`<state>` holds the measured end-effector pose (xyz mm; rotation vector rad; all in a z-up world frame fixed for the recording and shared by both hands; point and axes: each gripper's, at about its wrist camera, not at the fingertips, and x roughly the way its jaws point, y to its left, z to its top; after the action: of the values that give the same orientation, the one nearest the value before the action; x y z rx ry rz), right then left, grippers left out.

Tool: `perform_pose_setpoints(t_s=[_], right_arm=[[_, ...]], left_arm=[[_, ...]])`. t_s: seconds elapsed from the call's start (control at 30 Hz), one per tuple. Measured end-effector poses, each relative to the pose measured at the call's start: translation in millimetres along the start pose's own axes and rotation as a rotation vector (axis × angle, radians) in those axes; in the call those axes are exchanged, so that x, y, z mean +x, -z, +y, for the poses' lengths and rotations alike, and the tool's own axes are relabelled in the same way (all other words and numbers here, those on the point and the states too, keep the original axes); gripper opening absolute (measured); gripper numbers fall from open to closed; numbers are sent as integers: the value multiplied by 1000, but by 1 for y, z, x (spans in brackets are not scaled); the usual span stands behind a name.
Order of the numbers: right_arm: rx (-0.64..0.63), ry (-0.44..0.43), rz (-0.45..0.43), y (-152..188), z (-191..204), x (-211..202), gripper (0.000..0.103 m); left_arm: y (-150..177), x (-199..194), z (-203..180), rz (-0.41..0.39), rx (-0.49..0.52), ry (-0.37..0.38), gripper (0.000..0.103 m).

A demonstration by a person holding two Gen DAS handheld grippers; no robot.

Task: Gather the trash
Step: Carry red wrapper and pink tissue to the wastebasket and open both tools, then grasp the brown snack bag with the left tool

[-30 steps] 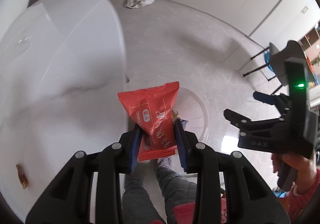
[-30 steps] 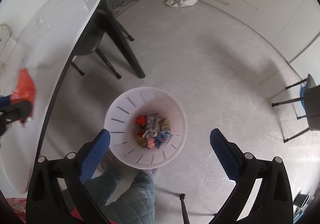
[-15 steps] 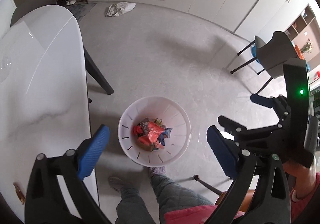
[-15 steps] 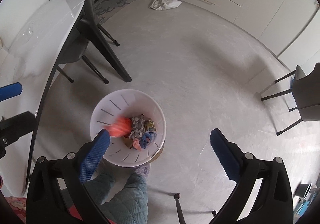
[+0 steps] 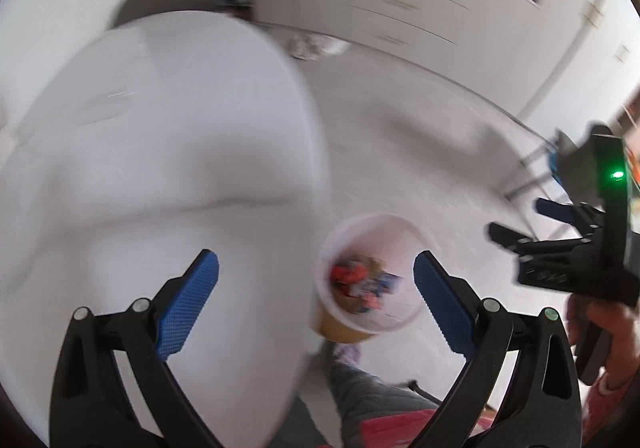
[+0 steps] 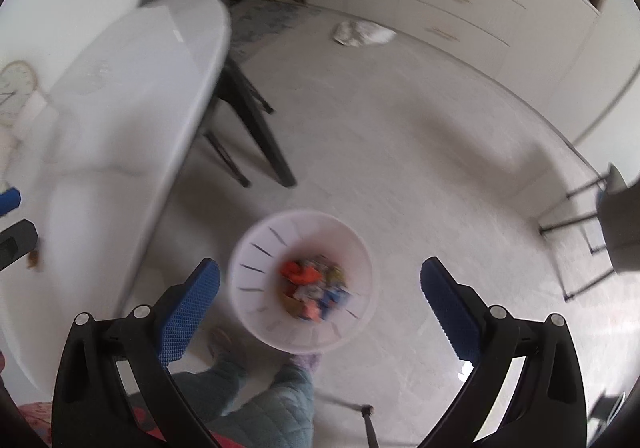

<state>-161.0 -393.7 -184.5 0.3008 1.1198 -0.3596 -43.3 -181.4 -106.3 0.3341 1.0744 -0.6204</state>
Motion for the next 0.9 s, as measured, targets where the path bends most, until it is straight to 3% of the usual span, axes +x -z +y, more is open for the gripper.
perform_pose_setpoints(t_s=[0.23,0.43,0.6,0.9], right_arm=[[-153,-97,-42,-35,94,-7,100],[-250,-164,-35,-44,171,-5,100],[-322,-189,-21,-43,219,-6,100],[-392,-197,5,-34,258,-9,100]], left_arm=[[50,-24,134,0,-220,-215,94],[99,-7,226,54,-387,-262,94],[120,19,263,93,-453,-202,81],[121,50,272,133,-453,-171,76]])
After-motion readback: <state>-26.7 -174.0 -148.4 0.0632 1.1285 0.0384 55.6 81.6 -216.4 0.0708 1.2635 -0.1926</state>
